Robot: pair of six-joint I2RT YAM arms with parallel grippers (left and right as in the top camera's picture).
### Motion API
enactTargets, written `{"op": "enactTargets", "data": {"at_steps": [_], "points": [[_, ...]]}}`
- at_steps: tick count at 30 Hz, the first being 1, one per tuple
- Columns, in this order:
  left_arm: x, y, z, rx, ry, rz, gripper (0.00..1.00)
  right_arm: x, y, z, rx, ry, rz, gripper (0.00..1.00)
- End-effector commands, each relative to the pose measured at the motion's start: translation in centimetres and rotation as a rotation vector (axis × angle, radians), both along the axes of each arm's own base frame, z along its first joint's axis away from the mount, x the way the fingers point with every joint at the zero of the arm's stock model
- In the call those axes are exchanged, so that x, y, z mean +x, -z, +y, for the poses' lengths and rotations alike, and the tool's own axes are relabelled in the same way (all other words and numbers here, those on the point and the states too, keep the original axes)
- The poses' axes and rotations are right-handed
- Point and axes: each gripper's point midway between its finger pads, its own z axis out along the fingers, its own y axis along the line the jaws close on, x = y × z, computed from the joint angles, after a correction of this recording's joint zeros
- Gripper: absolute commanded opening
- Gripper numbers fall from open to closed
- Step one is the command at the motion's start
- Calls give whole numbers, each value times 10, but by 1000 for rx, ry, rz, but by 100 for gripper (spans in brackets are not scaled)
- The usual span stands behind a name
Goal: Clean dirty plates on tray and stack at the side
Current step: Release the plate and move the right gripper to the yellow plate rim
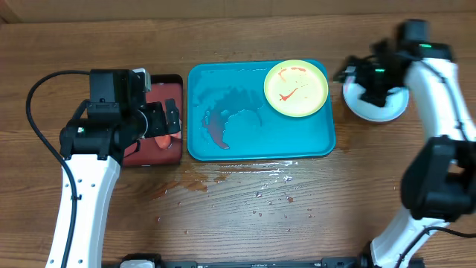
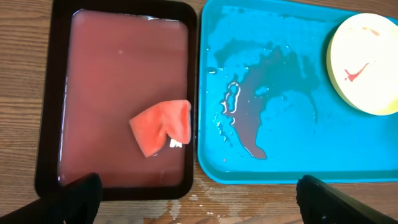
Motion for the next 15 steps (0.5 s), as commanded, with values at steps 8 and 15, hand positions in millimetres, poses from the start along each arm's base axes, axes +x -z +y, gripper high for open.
{"op": "enactTargets", "data": {"at_steps": [8,15], "points": [[2,-7,-4,3,26,-25,100,20,-23,99,-69,-176,-193,100],[2,-8,-4,8,34,-28,100,10,-12,91,-129,122,-56,100]]}}
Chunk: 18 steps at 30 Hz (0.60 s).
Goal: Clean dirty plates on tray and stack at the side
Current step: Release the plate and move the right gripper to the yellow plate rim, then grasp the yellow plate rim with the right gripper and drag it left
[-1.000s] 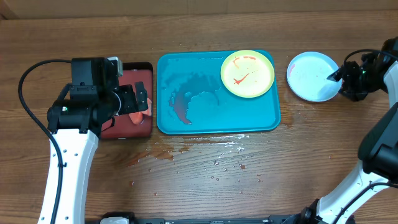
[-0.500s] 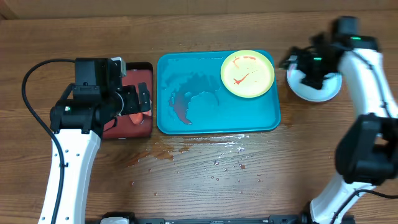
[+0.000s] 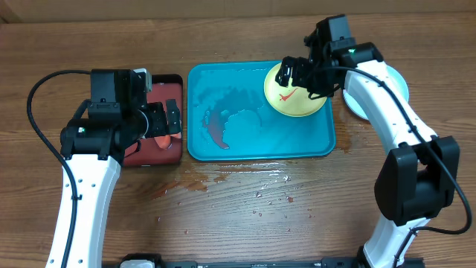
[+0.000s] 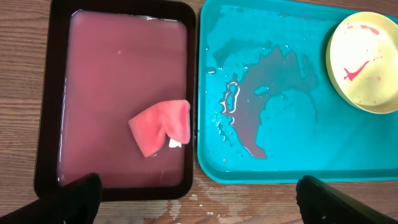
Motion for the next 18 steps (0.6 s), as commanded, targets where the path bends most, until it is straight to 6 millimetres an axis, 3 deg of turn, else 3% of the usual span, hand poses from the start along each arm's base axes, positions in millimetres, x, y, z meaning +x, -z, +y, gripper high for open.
{"op": "enactTargets", "data": {"at_steps": [1,4,12,18], "points": [[2,-8,-4,6,31,-27,100,-5,-2,-34,-79,382,87,100],[2,-8,-4,6,31,-29,100,-19,9,-53,-129,593,166,100],[2,-8,-4,6,31,-29,100,-24,35,-56,-128,681,214,100],[2,-8,-4,6,31,-29,100,-26,67,-56,-161,698,283,99]]}}
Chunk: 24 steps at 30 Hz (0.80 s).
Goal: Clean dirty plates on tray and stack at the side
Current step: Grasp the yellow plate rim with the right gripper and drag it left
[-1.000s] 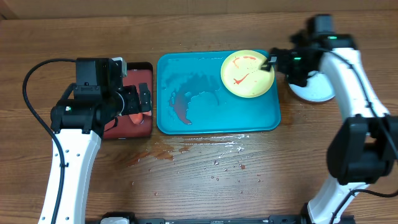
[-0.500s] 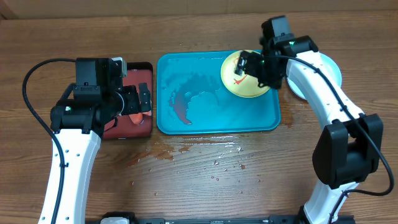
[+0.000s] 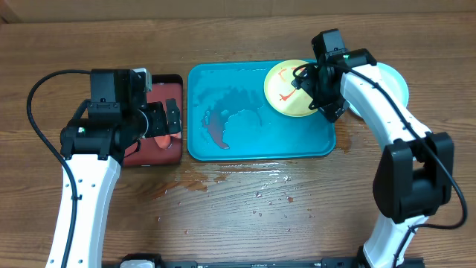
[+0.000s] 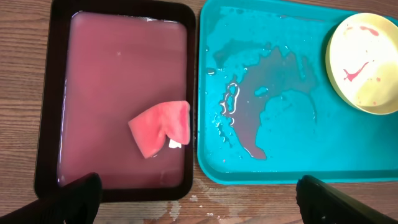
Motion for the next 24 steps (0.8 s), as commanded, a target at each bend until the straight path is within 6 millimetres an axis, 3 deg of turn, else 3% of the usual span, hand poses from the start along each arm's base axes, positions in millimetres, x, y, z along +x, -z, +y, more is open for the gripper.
{"op": "enactTargets", "data": {"at_steps": [1,12,24], "points": [[2,-8,-4,6,30,-26,100,-1,27,-4,-27,42,54,97],[2,-8,-4,6,30,-27,100,0,62,-4,-36,65,104,77],[2,-8,-4,6,30,-27,100,-5,91,-4,-44,63,159,26]]}}
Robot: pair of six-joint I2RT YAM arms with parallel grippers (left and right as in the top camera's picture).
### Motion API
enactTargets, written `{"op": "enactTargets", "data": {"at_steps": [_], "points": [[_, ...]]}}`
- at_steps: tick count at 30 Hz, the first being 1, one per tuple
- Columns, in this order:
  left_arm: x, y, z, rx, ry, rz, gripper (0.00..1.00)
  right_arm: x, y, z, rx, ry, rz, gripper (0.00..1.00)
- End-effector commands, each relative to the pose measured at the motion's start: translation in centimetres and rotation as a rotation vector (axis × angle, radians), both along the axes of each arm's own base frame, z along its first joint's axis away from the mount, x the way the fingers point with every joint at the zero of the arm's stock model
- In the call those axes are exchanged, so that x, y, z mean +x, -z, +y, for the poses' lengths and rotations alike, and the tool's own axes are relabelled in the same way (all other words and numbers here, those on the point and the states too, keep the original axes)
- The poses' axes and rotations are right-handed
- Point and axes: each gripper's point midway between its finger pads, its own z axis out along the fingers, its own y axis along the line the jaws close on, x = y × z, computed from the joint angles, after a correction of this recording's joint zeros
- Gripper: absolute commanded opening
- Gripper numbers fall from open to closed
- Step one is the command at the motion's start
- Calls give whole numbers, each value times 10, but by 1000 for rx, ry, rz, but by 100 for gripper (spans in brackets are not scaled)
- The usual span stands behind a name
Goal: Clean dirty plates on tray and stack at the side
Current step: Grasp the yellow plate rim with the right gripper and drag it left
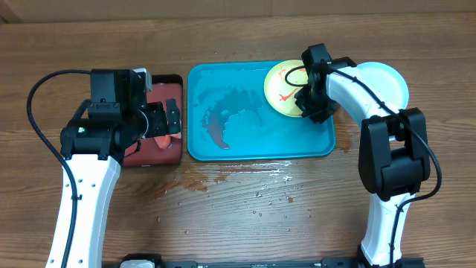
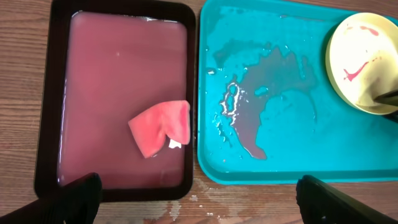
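A yellow plate [image 1: 291, 88] smeared with red lies in the far right corner of the blue tray [image 1: 223, 149]. My right gripper [image 1: 314, 104] is down at the plate's near right rim; one dark finger [image 2: 387, 99] lies over the rim, and its jaws are hidden from above. A pale plate [image 1: 388, 80] rests on the table right of the tray. My left gripper [image 2: 199, 204] hangs open and empty above the dark basin [image 2: 43, 124] of reddish water, where a pink sponge [image 2: 160, 127] floats.
A reddish puddle [image 2: 261, 106] spreads over the blue tray's middle. Water drops and a wet smear [image 1: 245, 186] lie on the wooden table in front of the tray. The basin and tray stand side by side, almost touching.
My right gripper has shifted left from the tray's right edge onto the yellow plate's near right rim. The plate, sponge and left arm are where they were.
My right gripper was first over the pale plate outside the tray. Then it was above the yellow plate, then low beside that plate's right edge, and now at its rim. The left gripper stayed open over the basin throughout.
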Motion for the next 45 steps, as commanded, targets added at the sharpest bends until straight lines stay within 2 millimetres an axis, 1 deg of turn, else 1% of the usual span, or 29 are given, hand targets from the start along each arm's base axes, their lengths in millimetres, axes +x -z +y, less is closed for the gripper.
{"op": "enactTargets", "data": {"at_steps": [1,3,6,12,16,19,24,29,30,32,35,38,39,41,42,43,45], "points": [[2,-7,-4,6,30,-26,100,-7,18,-2,-14,2,42,18],[2,-8,-4,6,30,-26,100,-9,19,-1,-8,-1,52,4],[2,-7,-4,6,30,-26,100,-13,19,2,7,-11,71,4],[2,-8,-4,6,30,-26,100,-19,14,13,27,-179,92,4],[2,-8,-4,6,30,-26,100,-23,8,32,21,-315,85,4],[1,-7,-4,6,30,-22,100,-28,8,47,11,-405,81,4],[-2,-5,-4,6,30,-7,100,-31,8,52,-69,-470,70,4],[-4,-4,-3,11,28,0,100,-32,8,55,-69,-478,70,4],[-3,-4,-1,19,22,0,100,-32,8,55,-70,-478,72,5],[-4,-3,4,44,7,5,100,-33,7,55,-70,-482,74,25],[-5,0,13,89,-21,17,100,-30,-1,54,-72,-519,72,28],[-4,8,19,116,-37,40,100,-24,-23,52,-89,-523,66,33],[-4,11,19,116,-36,51,100,-21,-33,51,-98,-522,58,37],[-4,21,18,117,-34,84,100,-15,-57,50,-112,-533,34,49],[-4,27,18,118,-33,108,100,-12,-71,52,-111,-548,16,59],[-5,33,18,118,-31,130,100,-10,-83,52,-110,-556,1,73],[-7,46,18,121,-28,183,100,-6,-110,54,-108,-567,-35,89]]}}
